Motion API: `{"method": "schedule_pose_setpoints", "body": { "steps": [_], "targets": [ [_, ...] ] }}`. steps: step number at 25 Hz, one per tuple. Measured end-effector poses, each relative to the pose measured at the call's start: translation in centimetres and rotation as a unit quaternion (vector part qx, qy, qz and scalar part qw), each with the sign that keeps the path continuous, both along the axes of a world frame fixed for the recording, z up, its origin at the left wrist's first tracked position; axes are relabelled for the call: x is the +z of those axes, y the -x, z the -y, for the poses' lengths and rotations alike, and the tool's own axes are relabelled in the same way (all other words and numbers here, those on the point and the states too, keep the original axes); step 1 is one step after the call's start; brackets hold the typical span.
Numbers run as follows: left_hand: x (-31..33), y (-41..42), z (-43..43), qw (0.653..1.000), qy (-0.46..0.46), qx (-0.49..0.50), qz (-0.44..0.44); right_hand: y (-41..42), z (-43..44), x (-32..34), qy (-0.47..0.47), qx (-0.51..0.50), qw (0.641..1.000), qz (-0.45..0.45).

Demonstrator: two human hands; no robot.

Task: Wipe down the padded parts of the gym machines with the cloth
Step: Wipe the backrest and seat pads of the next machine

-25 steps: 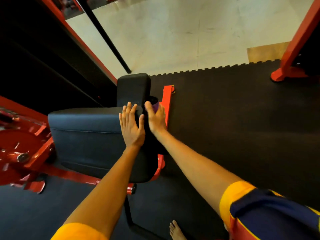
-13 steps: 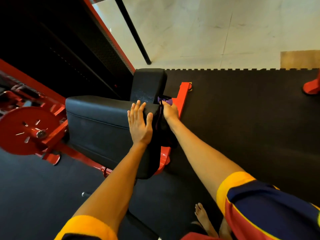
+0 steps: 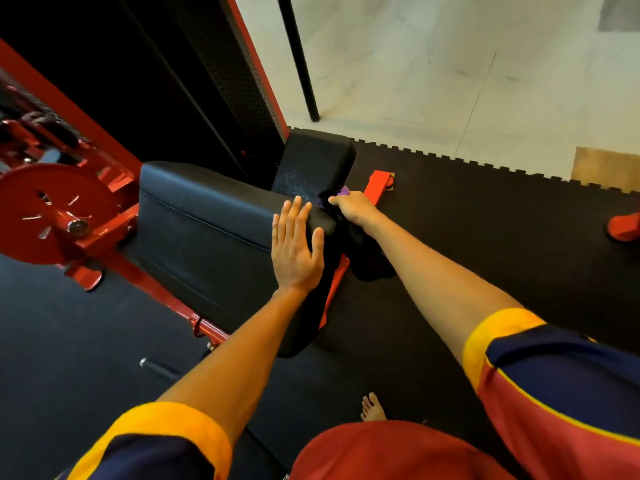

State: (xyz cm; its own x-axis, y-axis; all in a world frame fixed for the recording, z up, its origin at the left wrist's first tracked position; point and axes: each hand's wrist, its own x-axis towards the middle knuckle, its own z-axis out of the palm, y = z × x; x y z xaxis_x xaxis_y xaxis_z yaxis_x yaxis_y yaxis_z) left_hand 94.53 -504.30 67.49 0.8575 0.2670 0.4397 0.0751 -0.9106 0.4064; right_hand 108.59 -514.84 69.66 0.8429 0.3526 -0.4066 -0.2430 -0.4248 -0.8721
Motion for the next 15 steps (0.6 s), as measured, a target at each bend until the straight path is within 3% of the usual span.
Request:
{"method": "schedule_pose_setpoints", "body": {
  "steps": [4, 8, 12, 15],
  "targets": [
    [-0.1, 0.4, 0.4, 0.994, 0.098, 0.040, 0.033, -0.3, -1.4, 4.6, 0.003, 0.107, 0.988, 0.109],
    [0.0, 0.4, 0.5, 0.959, 0.230, 0.133, 0.094, 1.0, -3.1, 7.1, -0.102, 0.238, 0.956, 0.136],
    [-0.2, 0.2, 0.2, 0.949, 0.241, 0.173, 0.102, -0.5, -1.9, 4.9, -0.140, 0.222, 0.957, 0.120],
    [-0.4, -0.2, 0.1, 0.951, 0.222, 0.201, 0.078, -1.0, 0.1, 3.0, -0.066, 0.324, 0.924, 0.192]
  ]
}}
